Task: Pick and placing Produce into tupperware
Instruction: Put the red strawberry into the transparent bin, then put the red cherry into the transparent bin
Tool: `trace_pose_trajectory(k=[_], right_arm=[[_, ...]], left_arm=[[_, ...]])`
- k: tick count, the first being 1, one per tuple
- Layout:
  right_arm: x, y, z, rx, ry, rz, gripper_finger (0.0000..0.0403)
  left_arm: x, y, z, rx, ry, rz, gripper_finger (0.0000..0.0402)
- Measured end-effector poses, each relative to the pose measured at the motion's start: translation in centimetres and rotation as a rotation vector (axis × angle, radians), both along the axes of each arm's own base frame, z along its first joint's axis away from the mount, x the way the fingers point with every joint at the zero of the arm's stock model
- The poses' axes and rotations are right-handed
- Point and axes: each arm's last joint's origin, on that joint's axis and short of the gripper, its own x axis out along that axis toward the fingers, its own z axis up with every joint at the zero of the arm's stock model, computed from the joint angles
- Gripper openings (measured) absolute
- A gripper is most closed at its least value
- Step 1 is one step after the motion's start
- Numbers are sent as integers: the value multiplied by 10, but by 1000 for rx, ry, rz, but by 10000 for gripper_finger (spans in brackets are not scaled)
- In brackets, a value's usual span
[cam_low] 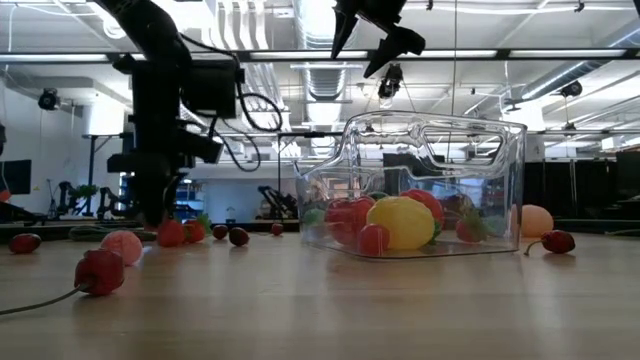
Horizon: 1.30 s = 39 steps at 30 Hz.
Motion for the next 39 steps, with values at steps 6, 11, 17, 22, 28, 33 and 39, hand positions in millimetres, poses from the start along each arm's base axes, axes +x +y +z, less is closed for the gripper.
trace_pose_trajectory(k=[6,11,17,22,28,33,39], right_arm=[[-5,1,2,-6,9,-38,329],[-48,3,26,-147,14,-363,329],[-100,14,62,-188,-64,-372,329],[-142,24,84,-227,-85,-327,329],[-171,32,91,-216,-61,-242,329],[-181,36,91,-232,6,-159,329],[-177,37,77,-222,119,-22,329]], left_arm=[[2,0,40,49,-200,-4,129],[8,0,86,88,-587,-29,129],[22,-5,123,-63,-1052,-169,129],[51,1,116,-146,-1132,-45,129],[102,12,91,-238,-1040,98,131],[134,20,74,-338,-901,326,159],[159,18,72,-382,-792,417,228]])
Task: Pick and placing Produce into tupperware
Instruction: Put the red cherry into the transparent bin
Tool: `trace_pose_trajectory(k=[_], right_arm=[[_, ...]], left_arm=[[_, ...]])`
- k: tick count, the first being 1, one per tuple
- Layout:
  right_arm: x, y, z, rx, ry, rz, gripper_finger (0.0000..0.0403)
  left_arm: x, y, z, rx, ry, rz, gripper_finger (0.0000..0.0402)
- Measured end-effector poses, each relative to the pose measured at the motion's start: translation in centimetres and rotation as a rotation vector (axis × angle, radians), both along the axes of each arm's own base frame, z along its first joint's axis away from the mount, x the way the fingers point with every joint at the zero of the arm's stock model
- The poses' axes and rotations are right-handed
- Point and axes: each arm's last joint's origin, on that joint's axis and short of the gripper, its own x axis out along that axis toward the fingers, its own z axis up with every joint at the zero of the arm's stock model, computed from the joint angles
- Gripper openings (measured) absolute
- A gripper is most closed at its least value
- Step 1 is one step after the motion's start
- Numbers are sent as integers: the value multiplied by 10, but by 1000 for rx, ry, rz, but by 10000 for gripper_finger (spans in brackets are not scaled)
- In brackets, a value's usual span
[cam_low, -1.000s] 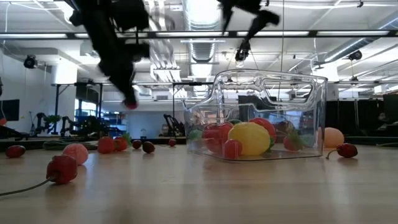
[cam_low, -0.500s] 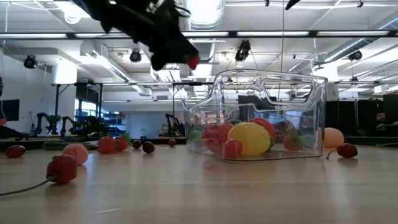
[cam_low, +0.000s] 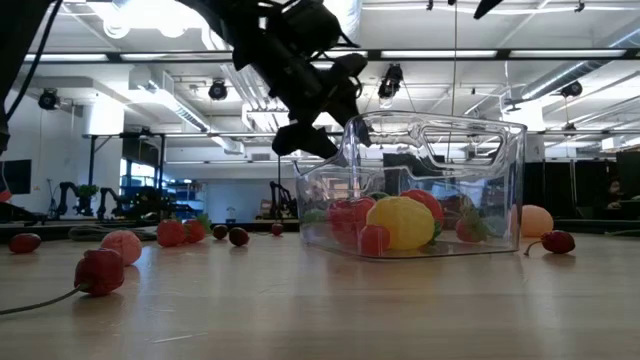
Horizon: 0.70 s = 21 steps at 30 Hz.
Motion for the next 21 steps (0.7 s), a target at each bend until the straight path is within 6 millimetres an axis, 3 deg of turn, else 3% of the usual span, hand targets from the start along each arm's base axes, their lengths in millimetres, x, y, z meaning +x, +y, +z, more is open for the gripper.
trace_pose_trajectory(k=[5,10,12,17,21], right_arm=[[6,0,-15,23,83,97,329],[11,-1,-25,0,122,133,329],[12,-2,-27,-13,102,141,329],[20,-7,-33,-45,52,143,329],[27,-10,-38,-56,24,137,329]], left_arm=[[-16,-10,27,111,195,-50,254],[-60,-35,58,215,373,-170,256],[-81,-40,61,155,471,-124,256],[-129,-45,56,-54,711,178,256],[-152,-48,38,-87,782,239,256]])
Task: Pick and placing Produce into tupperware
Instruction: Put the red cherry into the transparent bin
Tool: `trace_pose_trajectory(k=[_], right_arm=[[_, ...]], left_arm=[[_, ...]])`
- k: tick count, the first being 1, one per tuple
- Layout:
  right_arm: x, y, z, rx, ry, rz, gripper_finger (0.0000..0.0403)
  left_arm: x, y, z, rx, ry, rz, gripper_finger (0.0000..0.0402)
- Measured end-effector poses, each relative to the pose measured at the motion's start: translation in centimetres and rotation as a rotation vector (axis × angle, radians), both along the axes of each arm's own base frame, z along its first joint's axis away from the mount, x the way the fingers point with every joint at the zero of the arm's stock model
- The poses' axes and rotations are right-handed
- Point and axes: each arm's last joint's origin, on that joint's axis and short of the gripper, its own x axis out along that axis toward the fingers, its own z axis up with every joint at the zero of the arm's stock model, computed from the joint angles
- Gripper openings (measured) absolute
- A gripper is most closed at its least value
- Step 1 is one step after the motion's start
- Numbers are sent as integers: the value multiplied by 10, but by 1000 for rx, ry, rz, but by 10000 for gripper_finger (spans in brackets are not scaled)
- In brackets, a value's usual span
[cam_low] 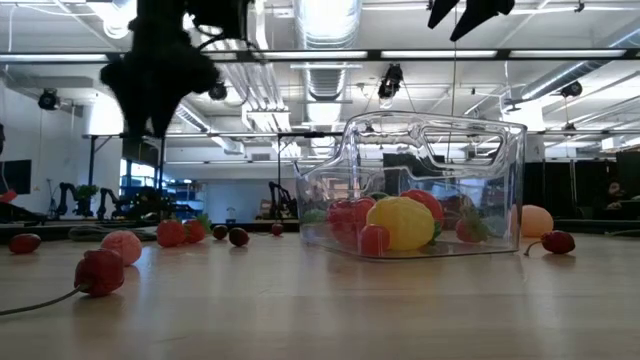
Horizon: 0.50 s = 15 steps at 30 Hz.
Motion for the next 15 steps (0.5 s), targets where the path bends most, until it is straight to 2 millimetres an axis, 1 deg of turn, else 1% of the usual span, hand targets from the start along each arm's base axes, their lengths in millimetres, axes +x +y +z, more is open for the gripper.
trace_pose_trajectory(k=[4,8,11,15], right_arm=[[9,-2,-4,-2,-5,0,329],[19,-6,-7,-4,-13,-4,329],[25,-8,-11,-4,2,-3,329],[32,-10,-16,-2,26,-1,329]], left_arm=[[-19,-4,-28,-73,79,7,256],[-38,-9,-57,-181,168,63,256],[-43,-12,-75,-231,147,60,256],[-48,-13,-92,-231,100,52,256]])
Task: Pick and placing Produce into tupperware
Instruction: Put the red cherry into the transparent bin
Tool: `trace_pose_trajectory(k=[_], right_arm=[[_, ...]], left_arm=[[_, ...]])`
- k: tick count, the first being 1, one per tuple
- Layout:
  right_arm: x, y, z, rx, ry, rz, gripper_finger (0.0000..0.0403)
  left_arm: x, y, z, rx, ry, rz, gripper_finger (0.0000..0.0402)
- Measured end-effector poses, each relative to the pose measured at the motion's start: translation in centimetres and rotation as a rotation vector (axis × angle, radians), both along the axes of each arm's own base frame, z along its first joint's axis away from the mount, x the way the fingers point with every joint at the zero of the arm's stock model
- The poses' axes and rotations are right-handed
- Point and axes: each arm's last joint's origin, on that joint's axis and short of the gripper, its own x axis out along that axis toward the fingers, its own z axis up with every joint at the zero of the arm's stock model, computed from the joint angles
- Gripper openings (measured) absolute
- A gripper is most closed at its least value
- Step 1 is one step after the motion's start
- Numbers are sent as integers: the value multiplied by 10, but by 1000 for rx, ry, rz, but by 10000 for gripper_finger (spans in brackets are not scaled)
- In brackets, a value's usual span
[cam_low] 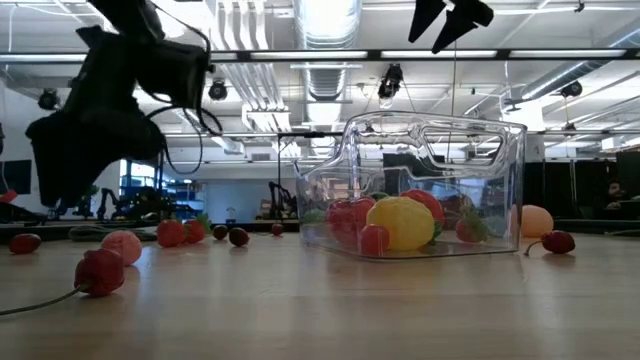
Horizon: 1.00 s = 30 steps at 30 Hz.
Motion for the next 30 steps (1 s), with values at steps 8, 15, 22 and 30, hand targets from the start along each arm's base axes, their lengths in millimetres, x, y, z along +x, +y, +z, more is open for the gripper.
trace_pose_trajectory(k=[8,15,22,30], right_arm=[[8,-4,-5,-14,34,16,329],[6,-8,-3,-19,18,-3,329],[5,-9,-2,-24,20,-4,329],[4,-9,-1,-28,19,1,329]], left_arm=[[-11,-4,-19,-21,57,-4,256],[-9,-5,-23,-18,24,-9,228],[-6,-4,-28,-17,37,10,186],[-4,-8,-30,-26,40,14,182]])
